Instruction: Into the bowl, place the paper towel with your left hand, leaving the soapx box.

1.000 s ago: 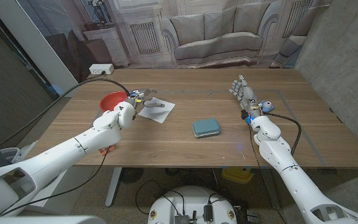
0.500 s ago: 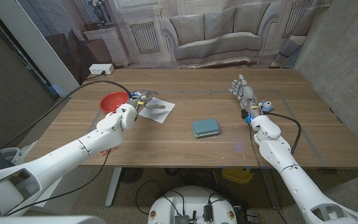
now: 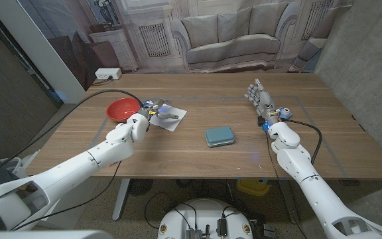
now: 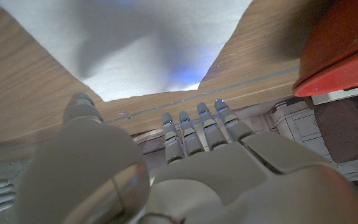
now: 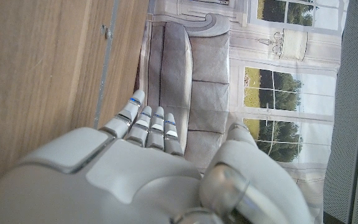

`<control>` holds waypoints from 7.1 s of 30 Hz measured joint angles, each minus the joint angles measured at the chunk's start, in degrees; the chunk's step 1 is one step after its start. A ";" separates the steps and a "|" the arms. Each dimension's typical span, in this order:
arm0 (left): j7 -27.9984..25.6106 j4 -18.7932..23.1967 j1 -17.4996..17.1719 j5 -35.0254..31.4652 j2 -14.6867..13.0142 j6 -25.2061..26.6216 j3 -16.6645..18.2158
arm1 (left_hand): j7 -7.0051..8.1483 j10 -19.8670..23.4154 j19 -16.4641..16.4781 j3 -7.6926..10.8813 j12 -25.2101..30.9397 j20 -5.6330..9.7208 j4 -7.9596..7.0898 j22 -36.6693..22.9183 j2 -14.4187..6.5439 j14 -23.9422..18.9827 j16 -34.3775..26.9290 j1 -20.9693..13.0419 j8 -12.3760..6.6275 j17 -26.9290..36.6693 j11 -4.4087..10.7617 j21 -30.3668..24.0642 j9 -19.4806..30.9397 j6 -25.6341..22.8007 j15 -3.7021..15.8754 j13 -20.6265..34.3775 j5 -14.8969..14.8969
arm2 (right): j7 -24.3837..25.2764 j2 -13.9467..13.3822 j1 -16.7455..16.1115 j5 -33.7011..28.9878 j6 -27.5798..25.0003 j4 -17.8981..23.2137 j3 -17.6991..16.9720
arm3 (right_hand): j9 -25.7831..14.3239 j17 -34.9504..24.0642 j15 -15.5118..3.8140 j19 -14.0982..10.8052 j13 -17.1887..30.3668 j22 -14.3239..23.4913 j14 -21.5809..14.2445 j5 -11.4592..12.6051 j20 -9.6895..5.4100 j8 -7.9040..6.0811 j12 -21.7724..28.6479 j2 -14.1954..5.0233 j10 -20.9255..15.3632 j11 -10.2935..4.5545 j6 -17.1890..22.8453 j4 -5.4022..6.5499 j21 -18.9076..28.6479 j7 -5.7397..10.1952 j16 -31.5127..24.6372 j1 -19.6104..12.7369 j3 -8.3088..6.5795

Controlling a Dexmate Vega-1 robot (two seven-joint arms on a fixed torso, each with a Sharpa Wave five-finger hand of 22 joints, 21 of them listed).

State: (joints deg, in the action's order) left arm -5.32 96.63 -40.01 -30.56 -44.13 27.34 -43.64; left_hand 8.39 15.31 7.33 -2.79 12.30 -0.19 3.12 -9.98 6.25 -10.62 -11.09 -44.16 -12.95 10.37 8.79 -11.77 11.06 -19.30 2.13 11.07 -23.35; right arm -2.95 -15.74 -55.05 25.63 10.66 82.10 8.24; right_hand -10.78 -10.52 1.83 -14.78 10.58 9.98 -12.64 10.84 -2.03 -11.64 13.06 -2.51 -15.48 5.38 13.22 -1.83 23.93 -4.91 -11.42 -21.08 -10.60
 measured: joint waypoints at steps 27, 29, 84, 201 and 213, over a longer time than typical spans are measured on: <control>-2.58 -4.40 0.27 2.70 2.82 -2.39 -0.69 | 0.11 0.61 0.21 -0.30 0.00 -0.21 0.19 0.00 -0.61 -0.59 0.00 -0.60 0.00 0.18 0.00 0.00 0.29 -0.71 0.24 -0.01 -0.39 | -0.52 -0.08 1.39 0.14 -0.49 -1.53 0.06 | 0.00 0.00 0.00 -0.31 0.00 0.00 0.00 0.00 -0.31 0.21 -0.45 -0.01 -0.38 0.25 -0.01 -0.25 -0.44 0.00 0.00 0.01 -0.25; -2.66 -4.76 0.38 2.89 3.01 -2.50 -0.82 | 0.10 0.61 0.21 -0.30 0.00 -0.21 0.19 0.00 -0.60 -0.71 0.00 -0.60 0.00 0.18 0.00 0.00 0.29 -0.71 0.12 -0.01 -0.39 | -0.56 -0.08 1.54 0.16 -0.51 -1.67 0.07 | 0.00 0.00 0.00 -0.31 0.00 0.00 0.00 0.00 -0.31 0.21 -0.45 -0.02 -0.38 0.25 0.00 -0.25 -0.44 0.00 0.00 0.02 -0.25; -5.72 -5.27 -0.24 5.17 3.59 -2.04 -0.93 | -5.20 12.20 23.81 7.57 1.18 0.80 5.48 0.31 -12.12 -17.31 -2.05 -26.03 -2.13 0.44 -0.73 -4.00 1.09 -11.21 0.56 0.27 7.21 | -0.59 0.16 1.22 0.37 -0.70 -0.92 0.35 | 0.00 0.00 0.21 -0.30 0.00 0.30 -0.21 0.01 -0.31 0.17 -0.44 -0.30 -0.37 0.24 0.11 -0.48 -1.31 0.11 0.00 0.30 0.00; -9.89 12.80 -7.53 7.52 -4.12 4.51 9.36 | -5.71 44.01 50.66 12.68 2.72 7.46 3.81 -0.16 -13.54 -51.46 -1.99 -33.00 -12.33 2.22 0.61 -9.54 1.08 -40.32 8.93 5.57 12.55 | -3.93 0.73 0.89 2.49 2.20 -2.89 -0.19 | 0.00 0.00 0.21 -1.54 0.00 0.27 -0.63 0.01 -0.51 0.17 -0.44 -0.45 -0.58 0.03 0.30 -0.87 -2.98 -0.10 0.00 0.15 0.39; -11.20 13.62 -8.84 8.14 -5.33 4.63 11.20 | -5.72 44.01 50.66 12.92 2.72 7.46 3.57 -0.30 -13.54 -51.46 -1.99 -33.00 -12.32 2.30 0.61 -9.54 0.87 -40.31 8.93 6.11 12.55 | -4.23 0.61 1.42 2.50 2.18 -3.18 -0.12 | 0.00 0.00 0.21 -1.74 0.00 0.27 -0.63 0.01 -0.31 0.17 -0.44 -0.60 -0.58 0.03 0.52 -0.87 -2.98 -0.32 0.00 -0.01 0.39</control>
State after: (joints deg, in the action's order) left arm -16.52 110.25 -48.85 -22.42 -49.46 31.97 -32.44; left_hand 2.67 59.32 57.98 10.12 15.01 7.27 6.69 -10.29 -7.29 -62.08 -13.08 -77.16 -25.27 12.68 9.40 -21.31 11.93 -59.61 11.06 17.18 -10.80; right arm -7.18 -15.13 -53.63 28.13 12.85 78.91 8.12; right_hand -10.78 -10.52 2.03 -16.52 10.58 10.25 -13.27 10.84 -2.33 -11.47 12.62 -3.12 -16.05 5.41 13.74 -2.70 20.95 -5.24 -11.42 -21.08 -10.21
